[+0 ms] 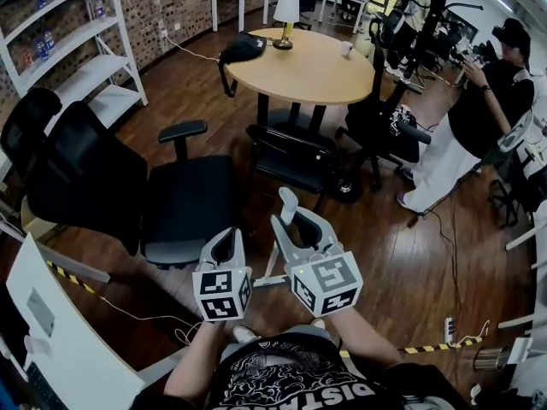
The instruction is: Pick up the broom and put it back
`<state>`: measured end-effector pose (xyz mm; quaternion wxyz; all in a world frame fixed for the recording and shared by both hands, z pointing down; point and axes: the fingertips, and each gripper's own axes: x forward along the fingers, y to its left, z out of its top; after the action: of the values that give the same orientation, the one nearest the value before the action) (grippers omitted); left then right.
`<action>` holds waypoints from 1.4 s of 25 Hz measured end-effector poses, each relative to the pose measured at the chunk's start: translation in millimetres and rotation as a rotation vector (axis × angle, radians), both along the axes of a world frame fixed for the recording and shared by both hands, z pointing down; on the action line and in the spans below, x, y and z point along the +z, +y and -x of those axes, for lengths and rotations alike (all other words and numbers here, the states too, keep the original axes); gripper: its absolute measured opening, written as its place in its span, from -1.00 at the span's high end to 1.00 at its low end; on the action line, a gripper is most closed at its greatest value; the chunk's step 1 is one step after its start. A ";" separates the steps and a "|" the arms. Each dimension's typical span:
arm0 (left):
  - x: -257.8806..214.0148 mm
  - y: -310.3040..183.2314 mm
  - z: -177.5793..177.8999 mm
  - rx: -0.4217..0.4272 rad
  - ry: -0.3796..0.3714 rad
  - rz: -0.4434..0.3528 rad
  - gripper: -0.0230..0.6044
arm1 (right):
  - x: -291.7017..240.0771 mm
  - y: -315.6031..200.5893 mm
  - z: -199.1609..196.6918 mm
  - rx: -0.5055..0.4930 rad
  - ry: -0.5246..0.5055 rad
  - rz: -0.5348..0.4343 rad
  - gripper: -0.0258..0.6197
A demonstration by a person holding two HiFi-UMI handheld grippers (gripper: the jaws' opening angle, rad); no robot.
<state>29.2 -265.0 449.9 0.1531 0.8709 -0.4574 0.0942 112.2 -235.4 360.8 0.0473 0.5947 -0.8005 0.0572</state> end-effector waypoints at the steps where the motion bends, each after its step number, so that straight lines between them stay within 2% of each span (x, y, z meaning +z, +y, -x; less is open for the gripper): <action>1: -0.2 -0.6 4.5 -0.003 -0.002 -0.002 0.91 | 4.5 -1.5 5.5 -0.007 -0.002 0.009 0.62; 23: 15.5 1.4 132.0 -0.143 -0.023 0.025 0.91 | 106.5 -31.6 139.0 -0.164 0.013 0.196 0.62; 35: 23.5 -4.3 156.4 -0.204 -0.031 0.045 0.91 | 146.6 -47.6 168.3 -0.249 0.027 0.289 0.62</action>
<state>-127.2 -269.3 473.4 0.1744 0.8145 -0.5439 0.1018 -56.2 -283.0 507.5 0.1495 0.4789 -0.8506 0.1572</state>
